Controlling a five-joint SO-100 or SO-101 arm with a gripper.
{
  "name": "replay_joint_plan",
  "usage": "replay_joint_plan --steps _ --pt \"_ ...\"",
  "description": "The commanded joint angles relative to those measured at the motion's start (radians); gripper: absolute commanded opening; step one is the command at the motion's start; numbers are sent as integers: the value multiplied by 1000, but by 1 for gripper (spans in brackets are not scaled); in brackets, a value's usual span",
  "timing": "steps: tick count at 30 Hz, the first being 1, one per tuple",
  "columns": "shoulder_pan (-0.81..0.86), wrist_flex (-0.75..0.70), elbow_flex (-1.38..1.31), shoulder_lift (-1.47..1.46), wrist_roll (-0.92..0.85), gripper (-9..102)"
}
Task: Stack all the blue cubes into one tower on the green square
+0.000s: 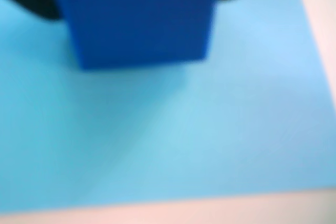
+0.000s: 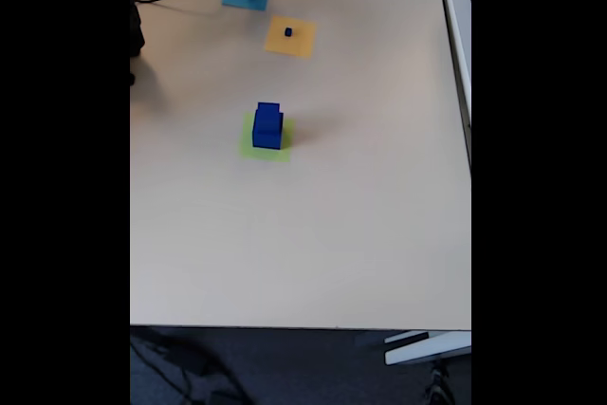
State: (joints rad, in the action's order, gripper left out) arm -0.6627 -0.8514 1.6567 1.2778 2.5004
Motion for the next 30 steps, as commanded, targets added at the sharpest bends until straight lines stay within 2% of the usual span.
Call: replay_joint_plan --steps 1,6,11,21,30 --pt "15 -21 -58 60 -32 0" --pt "123 -164 -97 172 -192 0" --pt "296 -324 -258 250 -522 0" --pt "624 -334 -307 407 -1086 0" --pt "864 -373 -282 459 -1324 0"
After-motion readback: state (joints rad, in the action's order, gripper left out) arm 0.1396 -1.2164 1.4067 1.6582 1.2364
